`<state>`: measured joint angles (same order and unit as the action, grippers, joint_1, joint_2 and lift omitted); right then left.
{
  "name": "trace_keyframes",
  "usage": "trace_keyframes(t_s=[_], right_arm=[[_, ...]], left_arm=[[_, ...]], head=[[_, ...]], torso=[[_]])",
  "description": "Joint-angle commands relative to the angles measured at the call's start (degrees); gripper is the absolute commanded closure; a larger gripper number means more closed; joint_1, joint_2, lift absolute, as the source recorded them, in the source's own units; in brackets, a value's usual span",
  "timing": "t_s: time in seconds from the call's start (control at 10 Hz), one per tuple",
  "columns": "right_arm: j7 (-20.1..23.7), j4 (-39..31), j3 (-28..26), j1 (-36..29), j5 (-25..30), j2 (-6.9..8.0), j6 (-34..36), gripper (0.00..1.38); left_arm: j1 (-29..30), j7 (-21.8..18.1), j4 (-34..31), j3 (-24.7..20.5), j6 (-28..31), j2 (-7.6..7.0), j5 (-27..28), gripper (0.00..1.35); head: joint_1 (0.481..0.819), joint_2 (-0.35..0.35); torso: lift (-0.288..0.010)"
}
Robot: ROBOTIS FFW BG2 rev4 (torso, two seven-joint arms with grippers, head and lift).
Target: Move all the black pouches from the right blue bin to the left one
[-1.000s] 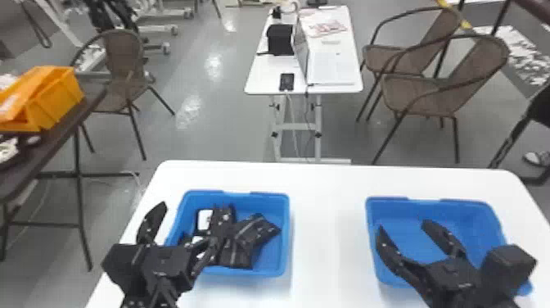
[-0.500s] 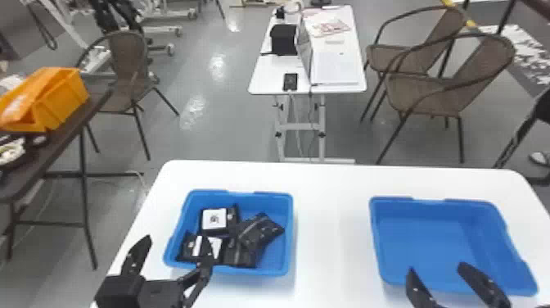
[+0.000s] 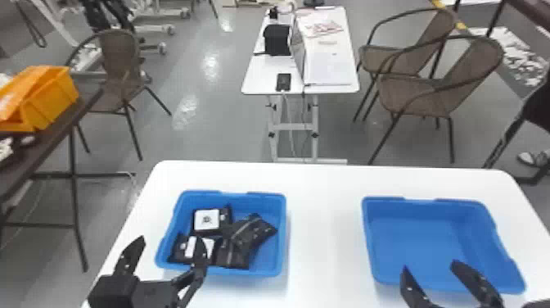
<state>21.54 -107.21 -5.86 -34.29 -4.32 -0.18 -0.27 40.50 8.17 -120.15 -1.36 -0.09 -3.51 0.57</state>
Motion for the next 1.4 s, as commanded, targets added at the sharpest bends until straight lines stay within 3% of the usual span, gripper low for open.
trace_keyframes(t_s=[0.0, 0.5, 1.3], right_arm=[[0.08, 0.08, 0.06, 0.19, 0.11, 0.23, 0.0, 0.15], [0.25, 0.16, 0.15, 0.54, 0.55, 0.23, 0.18, 0.15], [0.25, 0.25, 0.15, 0.71, 0.9, 0.23, 0.35, 0.15]], left_arm=[[-0.16, 0.0, 0.01, 0.04, 0.01, -0.09, -0.13, 0.14], [-0.34, 0.0, 0.01, 0.22, 0.27, -0.97, -0.92, 0.14], [-0.34, 0.0, 0.01, 0.13, 0.09, -1.15, -1.09, 0.14]], head=[[0.695, 0.101], [0.695, 0.103], [0.695, 0.104]], torso=[[0.01], [0.01], [0.01]])
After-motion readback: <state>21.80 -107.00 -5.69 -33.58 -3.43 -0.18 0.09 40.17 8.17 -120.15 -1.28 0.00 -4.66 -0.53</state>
